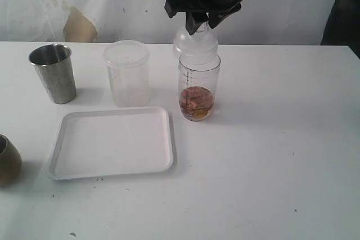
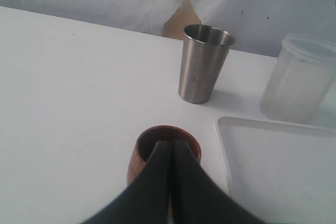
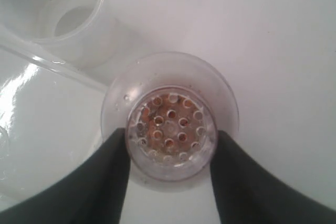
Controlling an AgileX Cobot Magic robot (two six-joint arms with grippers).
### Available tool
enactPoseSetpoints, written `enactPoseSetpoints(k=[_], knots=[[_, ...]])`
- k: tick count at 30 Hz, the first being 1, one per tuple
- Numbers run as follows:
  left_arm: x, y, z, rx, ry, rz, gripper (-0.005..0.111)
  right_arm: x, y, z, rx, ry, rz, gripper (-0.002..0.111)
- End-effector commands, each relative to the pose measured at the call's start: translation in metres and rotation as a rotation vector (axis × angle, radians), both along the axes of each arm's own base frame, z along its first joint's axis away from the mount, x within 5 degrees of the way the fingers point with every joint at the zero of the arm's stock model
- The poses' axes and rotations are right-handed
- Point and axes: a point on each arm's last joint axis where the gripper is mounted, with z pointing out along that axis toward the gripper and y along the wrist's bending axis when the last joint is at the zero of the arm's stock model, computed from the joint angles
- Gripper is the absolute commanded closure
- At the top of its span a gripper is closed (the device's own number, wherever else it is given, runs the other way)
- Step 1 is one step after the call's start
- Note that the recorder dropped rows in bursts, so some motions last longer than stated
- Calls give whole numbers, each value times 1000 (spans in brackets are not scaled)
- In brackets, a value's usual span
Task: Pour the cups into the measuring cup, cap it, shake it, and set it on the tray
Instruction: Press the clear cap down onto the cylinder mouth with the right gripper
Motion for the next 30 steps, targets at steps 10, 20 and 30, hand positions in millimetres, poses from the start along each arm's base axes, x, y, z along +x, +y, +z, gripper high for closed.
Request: enactPoseSetpoints(k=[10,20,30], knots=[[0,0,-1,5,-3,-6,106,-4,-11,-5,-14,30,-3,108],[0,0,-1,5,-3,-6,106,-2,-11,-10,-25,41,-4,108],[0,0,-1,5,-3,-6,106,7,-17,-24,-33,71,-29,108]])
